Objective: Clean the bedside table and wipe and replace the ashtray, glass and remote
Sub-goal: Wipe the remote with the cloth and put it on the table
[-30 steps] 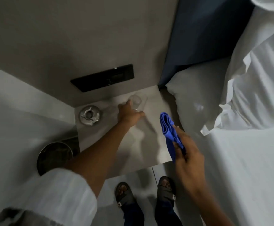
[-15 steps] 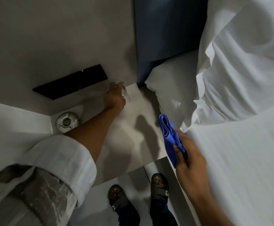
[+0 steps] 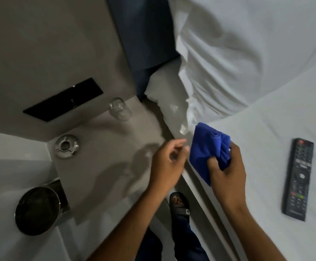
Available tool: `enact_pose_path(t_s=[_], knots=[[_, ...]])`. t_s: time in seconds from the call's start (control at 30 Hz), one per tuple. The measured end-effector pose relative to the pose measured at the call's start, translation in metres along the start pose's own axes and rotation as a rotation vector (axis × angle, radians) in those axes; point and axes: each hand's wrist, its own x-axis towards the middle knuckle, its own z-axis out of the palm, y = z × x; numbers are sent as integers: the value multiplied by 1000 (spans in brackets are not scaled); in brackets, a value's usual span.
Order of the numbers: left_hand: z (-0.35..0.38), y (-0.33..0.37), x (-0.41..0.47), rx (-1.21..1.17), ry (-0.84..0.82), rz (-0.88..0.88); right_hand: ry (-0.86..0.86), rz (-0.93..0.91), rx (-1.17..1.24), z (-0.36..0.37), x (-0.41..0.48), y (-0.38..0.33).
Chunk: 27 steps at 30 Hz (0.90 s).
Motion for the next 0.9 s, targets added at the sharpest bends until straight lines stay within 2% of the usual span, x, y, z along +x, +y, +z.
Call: enact_pose_path(t_s=[0.13,0.2,0.33,0.5,0.63,0.73,0.9], knots=[[66,25,-36,42,-314,71,176,17,-8,-60,3,14],[104,38,-51,106,-400,87,296,29,-26,-92,8,25],[172,62,-66,169,-371,106,485,23,-194,-159,18,45],[253,79,-87,371,-415,133,524,66,-322,-210,21,74],[286,70,-89,506,-304,126,535,101,-355,-226,19,86],[276,64,-84,268,-305,57,520,83,-354,-225,19,84],[204,46,-72,-339,-306,-250,435,64,-210,-194,23,58]])
